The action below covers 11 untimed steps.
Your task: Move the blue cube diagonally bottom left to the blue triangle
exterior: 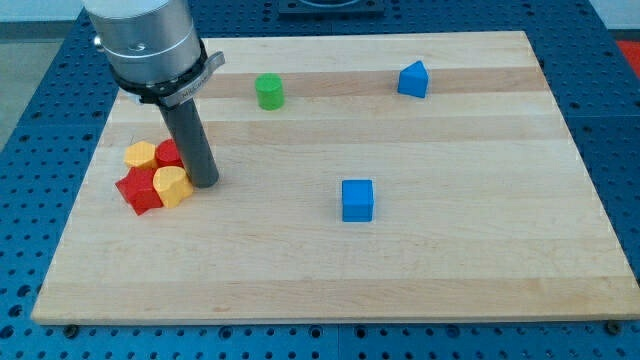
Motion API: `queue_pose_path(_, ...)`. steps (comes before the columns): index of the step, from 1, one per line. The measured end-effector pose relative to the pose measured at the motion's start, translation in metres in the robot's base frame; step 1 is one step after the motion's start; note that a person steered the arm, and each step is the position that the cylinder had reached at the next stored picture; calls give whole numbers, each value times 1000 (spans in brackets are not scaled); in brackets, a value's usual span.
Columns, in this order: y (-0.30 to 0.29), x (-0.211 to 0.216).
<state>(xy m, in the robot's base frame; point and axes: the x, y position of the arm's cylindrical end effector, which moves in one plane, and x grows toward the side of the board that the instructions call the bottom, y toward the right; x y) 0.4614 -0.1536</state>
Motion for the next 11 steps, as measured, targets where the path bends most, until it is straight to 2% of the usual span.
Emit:
queue_pose_path(1, 18, 61)
queue_pose_path(2, 91, 81)
queue_pose_path(3, 152, 75)
queue_pose_path(4, 177, 51)
queue_pose_path(6, 185, 1)
queue_pose_path(7, 189, -10)
queue_pose_path(9, 235, 18)
queue_pose_path(10, 257, 9)
queue_pose_path(11, 257, -37)
